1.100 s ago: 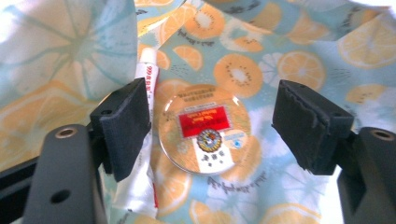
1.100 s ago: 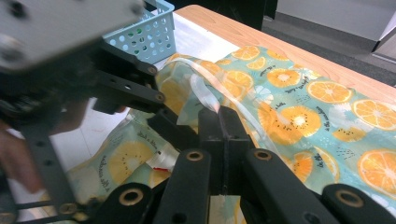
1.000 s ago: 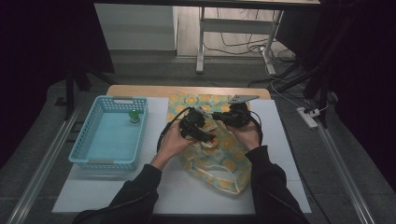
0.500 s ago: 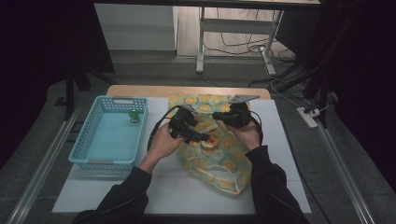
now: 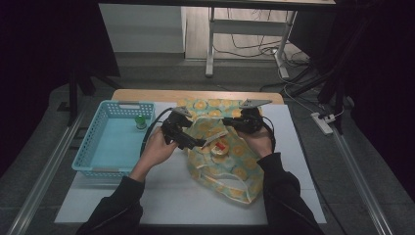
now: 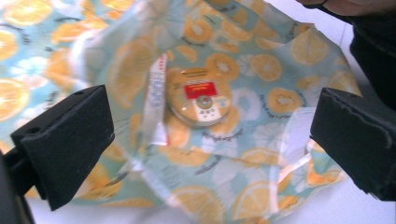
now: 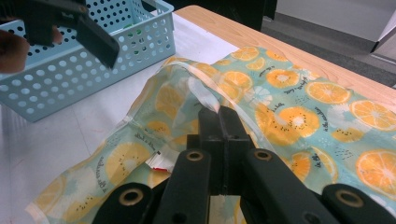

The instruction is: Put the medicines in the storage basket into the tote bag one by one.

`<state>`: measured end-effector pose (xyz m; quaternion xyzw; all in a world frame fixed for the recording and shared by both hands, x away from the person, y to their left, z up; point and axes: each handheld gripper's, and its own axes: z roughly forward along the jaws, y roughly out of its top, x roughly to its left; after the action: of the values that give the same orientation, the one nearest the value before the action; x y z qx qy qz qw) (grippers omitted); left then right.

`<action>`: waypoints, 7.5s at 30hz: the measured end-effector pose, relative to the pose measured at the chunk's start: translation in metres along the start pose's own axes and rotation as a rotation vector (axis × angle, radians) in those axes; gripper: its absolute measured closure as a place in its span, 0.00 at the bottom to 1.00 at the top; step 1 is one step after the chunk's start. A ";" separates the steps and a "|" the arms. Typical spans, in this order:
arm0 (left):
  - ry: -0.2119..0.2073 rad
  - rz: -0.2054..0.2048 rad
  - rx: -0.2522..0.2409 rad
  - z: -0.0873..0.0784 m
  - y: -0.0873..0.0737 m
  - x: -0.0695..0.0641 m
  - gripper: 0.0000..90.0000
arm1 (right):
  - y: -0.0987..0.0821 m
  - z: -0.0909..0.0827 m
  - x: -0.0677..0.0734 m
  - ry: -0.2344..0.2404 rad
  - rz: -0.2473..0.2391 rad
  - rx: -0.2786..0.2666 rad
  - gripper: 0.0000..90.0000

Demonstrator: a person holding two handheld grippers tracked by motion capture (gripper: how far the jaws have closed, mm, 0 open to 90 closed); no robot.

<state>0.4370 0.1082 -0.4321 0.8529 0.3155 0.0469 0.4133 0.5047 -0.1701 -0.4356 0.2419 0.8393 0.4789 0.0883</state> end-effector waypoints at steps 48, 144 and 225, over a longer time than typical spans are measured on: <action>0.299 -0.246 -0.060 -0.096 -0.080 0.100 0.00 | 0.000 0.001 0.000 -0.004 -0.008 -0.002 1.00; 0.317 -0.233 0.053 -0.106 -0.038 0.104 0.58 | 0.003 -0.003 0.002 -0.001 -0.009 -0.014 1.00; 0.081 0.074 0.107 0.076 0.043 -0.001 0.58 | 0.001 0.000 0.000 -0.019 0.004 -0.020 1.00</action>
<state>0.4838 0.0364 -0.4500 0.8821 0.3025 0.0798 0.3522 0.5046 -0.1695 -0.4346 0.2474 0.8330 0.4852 0.0978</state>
